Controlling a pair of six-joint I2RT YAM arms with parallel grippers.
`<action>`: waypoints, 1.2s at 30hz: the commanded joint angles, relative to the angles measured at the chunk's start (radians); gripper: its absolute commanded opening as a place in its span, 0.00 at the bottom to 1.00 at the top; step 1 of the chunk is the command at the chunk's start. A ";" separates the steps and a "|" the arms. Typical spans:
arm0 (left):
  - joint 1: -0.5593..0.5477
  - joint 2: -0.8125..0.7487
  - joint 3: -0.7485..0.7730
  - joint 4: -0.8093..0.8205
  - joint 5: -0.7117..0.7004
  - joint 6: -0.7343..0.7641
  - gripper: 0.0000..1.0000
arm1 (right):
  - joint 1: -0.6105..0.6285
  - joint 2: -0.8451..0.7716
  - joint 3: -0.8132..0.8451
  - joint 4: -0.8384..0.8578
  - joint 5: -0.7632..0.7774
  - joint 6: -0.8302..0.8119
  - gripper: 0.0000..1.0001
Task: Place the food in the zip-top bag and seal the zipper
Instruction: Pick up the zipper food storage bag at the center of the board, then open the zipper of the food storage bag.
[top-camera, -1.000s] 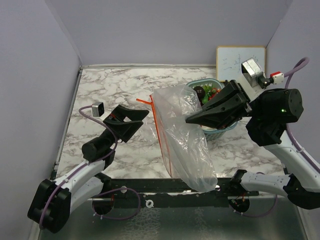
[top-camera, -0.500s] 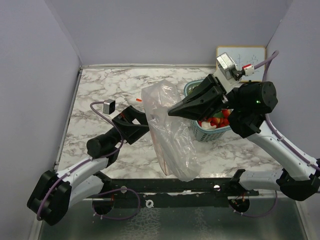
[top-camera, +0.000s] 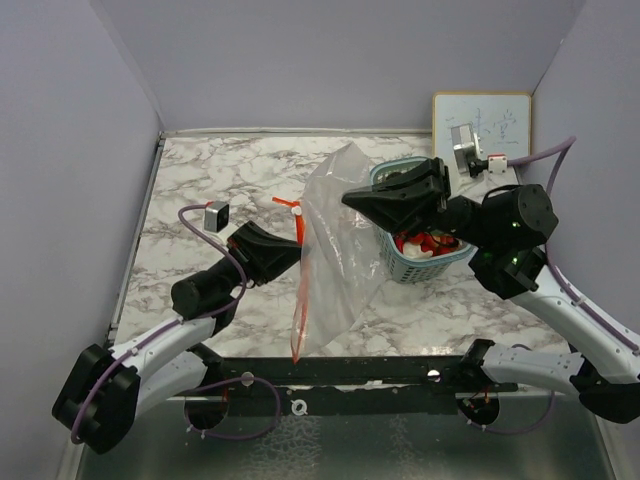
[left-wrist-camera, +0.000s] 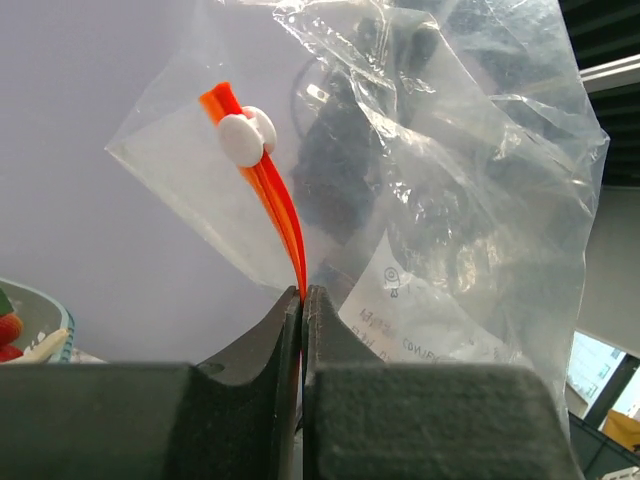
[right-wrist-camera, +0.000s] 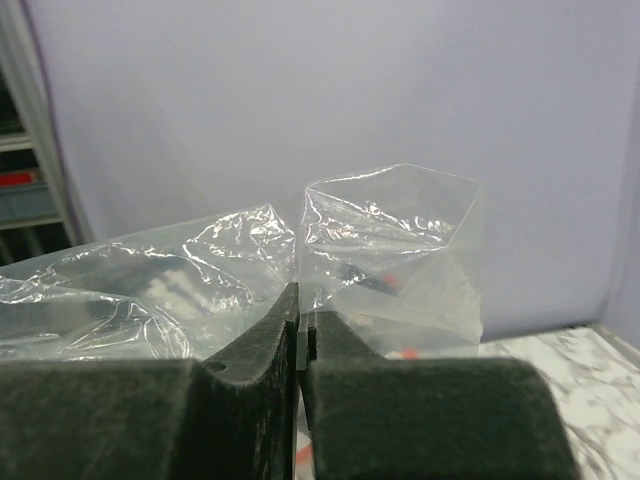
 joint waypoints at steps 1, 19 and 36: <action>-0.004 0.035 -0.014 0.240 -0.010 -0.020 0.00 | 0.001 -0.062 -0.033 -0.087 0.237 -0.095 0.06; 0.014 -0.217 0.317 -1.576 -0.440 0.768 0.00 | 0.000 -0.116 0.092 -0.678 0.863 -0.273 0.76; 0.014 -0.085 0.507 -1.734 -0.630 0.771 0.00 | 0.006 0.058 -0.103 -0.588 0.379 -0.149 0.68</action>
